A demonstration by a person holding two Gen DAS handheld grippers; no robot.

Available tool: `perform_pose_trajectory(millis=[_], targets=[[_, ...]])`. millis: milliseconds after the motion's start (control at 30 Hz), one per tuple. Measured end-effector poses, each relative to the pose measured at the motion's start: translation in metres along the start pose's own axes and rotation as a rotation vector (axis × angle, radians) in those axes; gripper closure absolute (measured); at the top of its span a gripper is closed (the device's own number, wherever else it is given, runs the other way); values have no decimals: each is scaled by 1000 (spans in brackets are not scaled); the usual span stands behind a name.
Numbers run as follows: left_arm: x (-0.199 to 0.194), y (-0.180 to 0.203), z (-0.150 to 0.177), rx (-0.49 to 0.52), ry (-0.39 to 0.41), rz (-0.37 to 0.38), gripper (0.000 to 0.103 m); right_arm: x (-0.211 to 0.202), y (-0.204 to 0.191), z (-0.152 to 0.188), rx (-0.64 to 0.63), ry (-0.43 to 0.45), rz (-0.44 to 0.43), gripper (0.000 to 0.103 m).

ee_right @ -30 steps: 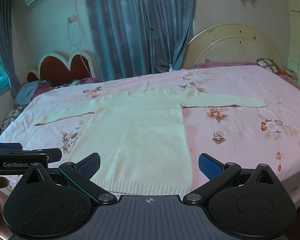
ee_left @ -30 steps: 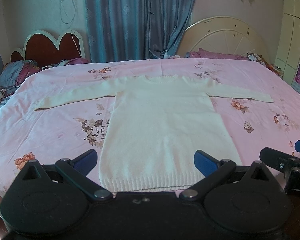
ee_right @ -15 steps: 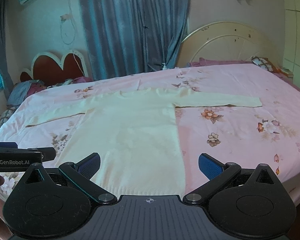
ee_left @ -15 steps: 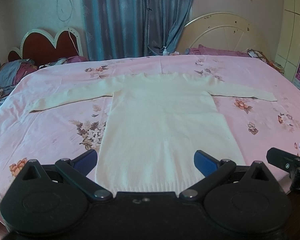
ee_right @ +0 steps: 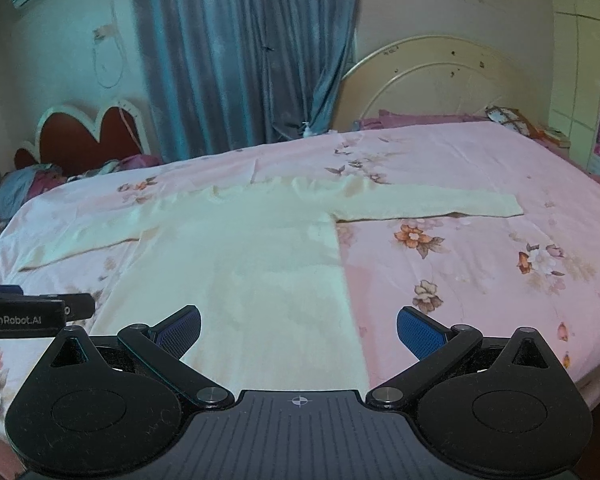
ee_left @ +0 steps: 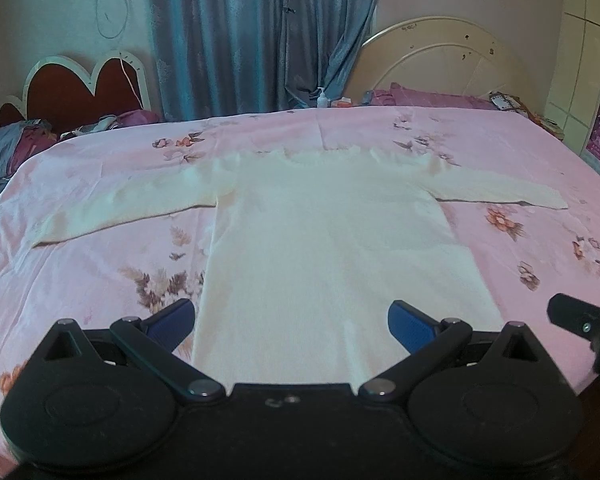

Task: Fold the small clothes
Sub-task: 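Move the right tool to the sweater sleeve cuff and grasp it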

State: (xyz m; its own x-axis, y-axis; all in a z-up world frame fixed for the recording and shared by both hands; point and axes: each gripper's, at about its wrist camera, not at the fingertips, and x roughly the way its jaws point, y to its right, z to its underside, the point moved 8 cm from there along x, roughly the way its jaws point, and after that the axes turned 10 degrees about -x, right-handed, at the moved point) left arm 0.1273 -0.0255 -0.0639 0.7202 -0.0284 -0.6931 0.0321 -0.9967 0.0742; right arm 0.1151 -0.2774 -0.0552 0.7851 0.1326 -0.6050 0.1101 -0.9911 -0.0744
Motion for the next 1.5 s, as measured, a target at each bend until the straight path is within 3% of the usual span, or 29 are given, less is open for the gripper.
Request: perform_pose_trajectory(millis=[367, 700, 867, 900, 967, 1267, 1333, 1367, 1400, 1500], targets=[[71, -24, -46, 35, -22, 26, 1, 73, 4, -34, 44, -27, 81, 0], [120, -11, -65, 30, -43, 55, 1, 122, 56, -49, 84, -37, 147, 1], [148, 1, -71, 2, -46, 26, 1, 149, 107, -54, 92, -36, 181, 2], [154, 4, -72, -3, -48, 16, 1, 157, 119, -54, 99, -43, 185, 15], [167, 10, -74, -15, -61, -1, 1, 174, 144, -54, 123, -69, 186, 25], [224, 48, -81, -29, -104, -60, 2, 230, 281, -41, 278, -152, 294, 25], [235, 55, -81, -20, -112, -65, 6, 241, 313, -36, 325, -171, 322, 31], [239, 59, -81, -15, -118, -68, 6, 244, 324, -33, 343, -184, 332, 42], [243, 61, -81, -12, -122, -70, 6, 249, 337, -31, 364, -194, 341, 46], [253, 68, -82, -10, -127, -83, 7, 260, 368, -26, 411, -208, 375, 46]])
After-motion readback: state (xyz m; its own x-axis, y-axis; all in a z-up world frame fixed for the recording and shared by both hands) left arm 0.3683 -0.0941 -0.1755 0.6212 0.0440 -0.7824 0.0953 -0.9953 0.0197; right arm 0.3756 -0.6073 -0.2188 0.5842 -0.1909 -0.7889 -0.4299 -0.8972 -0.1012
